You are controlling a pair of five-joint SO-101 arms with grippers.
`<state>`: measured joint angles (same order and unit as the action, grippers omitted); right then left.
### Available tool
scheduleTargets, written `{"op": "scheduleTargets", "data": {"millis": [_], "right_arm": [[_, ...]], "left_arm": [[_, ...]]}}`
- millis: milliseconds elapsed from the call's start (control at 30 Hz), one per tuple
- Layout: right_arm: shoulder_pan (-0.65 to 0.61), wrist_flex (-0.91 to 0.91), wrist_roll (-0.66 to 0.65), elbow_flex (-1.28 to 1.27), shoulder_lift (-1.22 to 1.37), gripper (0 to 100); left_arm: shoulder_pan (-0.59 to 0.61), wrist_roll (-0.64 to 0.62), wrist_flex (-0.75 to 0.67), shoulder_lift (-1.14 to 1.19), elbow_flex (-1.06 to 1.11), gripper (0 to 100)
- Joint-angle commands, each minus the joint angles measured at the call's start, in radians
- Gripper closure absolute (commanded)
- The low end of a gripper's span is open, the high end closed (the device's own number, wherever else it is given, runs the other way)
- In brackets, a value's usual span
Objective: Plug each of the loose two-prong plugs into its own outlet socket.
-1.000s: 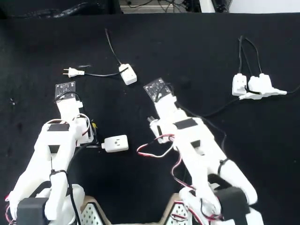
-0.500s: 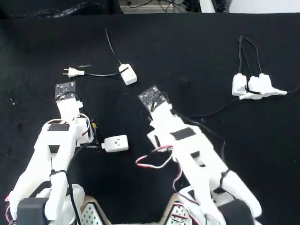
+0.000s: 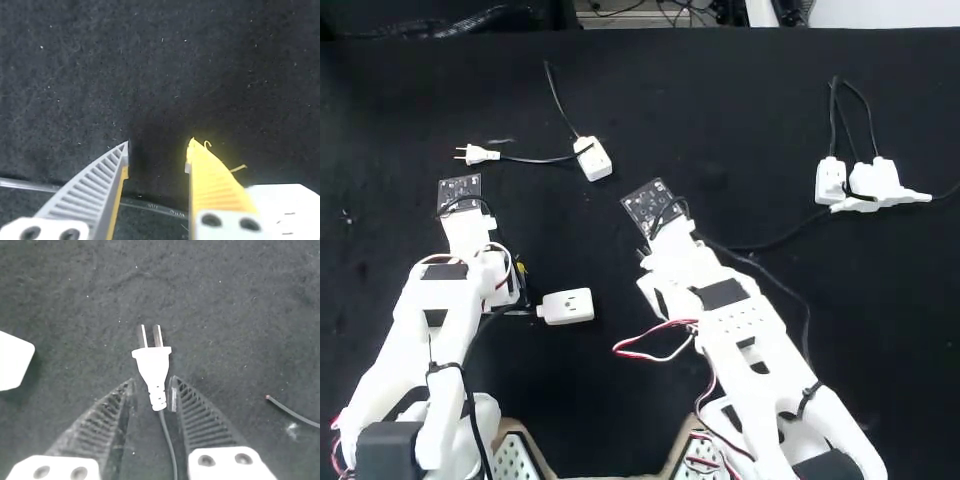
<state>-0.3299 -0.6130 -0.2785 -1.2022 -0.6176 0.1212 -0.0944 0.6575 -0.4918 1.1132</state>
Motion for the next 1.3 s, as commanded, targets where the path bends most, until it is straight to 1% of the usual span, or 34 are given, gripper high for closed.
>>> {"op": "scheduleTargets", "data": {"millis": [0,100,267,433,600,1133,1200,1267], "right_arm": [[0.020,-0.005,0.000,0.012,-0.033,89.5],[0.008,-0.006,0.000,0.012,-0.033,89.3],[-0.008,-0.006,-0.003,0.027,0.016,80.7],[-0.002,-0.003,-0.008,0.093,0.140,84.1],[-0.002,0.002,-0.008,0.160,0.249,84.1],[0.000,0.015,-0.011,0.305,0.460,84.5],[0.002,0.015,-0.011,0.305,0.461,88.9],[0.002,0.015,-0.011,0.305,0.461,98.6]], "left_arm": [[-0.012,-0.003,-0.014,-0.011,-0.005,81],[-0.012,-0.003,-0.014,-0.011,-0.005,81],[-0.007,-0.003,-0.014,-0.006,-0.005,81],[-0.007,-0.003,-0.014,-0.006,-0.005,81],[-0.007,-0.003,-0.014,-0.006,-0.005,81],[-0.005,-0.003,-0.008,-0.006,-0.005,81],[-0.005,-0.003,-0.008,-0.006,-0.005,81],[-0.005,-0.003,-0.008,-0.006,-0.005,81]]}}
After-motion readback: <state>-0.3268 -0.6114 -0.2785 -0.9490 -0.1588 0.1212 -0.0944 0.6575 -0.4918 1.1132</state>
